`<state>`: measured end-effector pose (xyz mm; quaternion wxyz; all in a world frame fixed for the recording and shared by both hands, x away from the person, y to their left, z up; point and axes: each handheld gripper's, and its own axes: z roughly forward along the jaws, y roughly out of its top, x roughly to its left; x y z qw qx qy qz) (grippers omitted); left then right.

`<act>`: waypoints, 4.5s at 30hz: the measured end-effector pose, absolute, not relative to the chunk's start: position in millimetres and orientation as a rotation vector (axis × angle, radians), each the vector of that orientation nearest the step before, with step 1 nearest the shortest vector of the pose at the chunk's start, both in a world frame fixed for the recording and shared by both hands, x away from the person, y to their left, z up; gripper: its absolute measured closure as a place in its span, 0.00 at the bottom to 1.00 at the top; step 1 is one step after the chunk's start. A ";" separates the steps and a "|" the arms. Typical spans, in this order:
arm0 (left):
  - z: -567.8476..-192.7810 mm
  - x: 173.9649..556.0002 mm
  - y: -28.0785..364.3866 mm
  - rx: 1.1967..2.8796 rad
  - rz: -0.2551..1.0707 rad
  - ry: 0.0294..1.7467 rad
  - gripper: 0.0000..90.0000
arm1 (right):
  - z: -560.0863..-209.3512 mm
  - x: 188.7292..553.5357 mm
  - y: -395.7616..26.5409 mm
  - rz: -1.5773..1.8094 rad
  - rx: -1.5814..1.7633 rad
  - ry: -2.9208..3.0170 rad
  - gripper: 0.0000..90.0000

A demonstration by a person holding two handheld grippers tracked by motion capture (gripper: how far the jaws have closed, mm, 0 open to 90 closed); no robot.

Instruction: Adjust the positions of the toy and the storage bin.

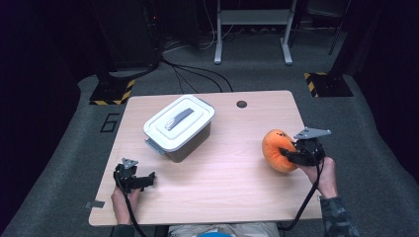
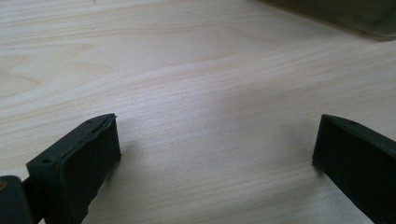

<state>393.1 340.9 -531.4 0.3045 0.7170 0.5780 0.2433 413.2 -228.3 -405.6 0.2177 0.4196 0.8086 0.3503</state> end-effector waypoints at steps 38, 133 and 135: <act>-531.4 393.1 340.9 1.899 0.644 1.531 0.00 | -407.6 464.4 -254.7 0.836 1.303 2.143 0.64; -419.1 404.9 331.2 1.910 0.724 1.289 0.01 | -528.9 385.9 -173.6 0.974 1.156 2.340 0.01; -414.5 407.9 328.7 1.906 0.730 1.279 0.00 | -529.0 385.9 -173.6 0.976 1.155 2.341 0.01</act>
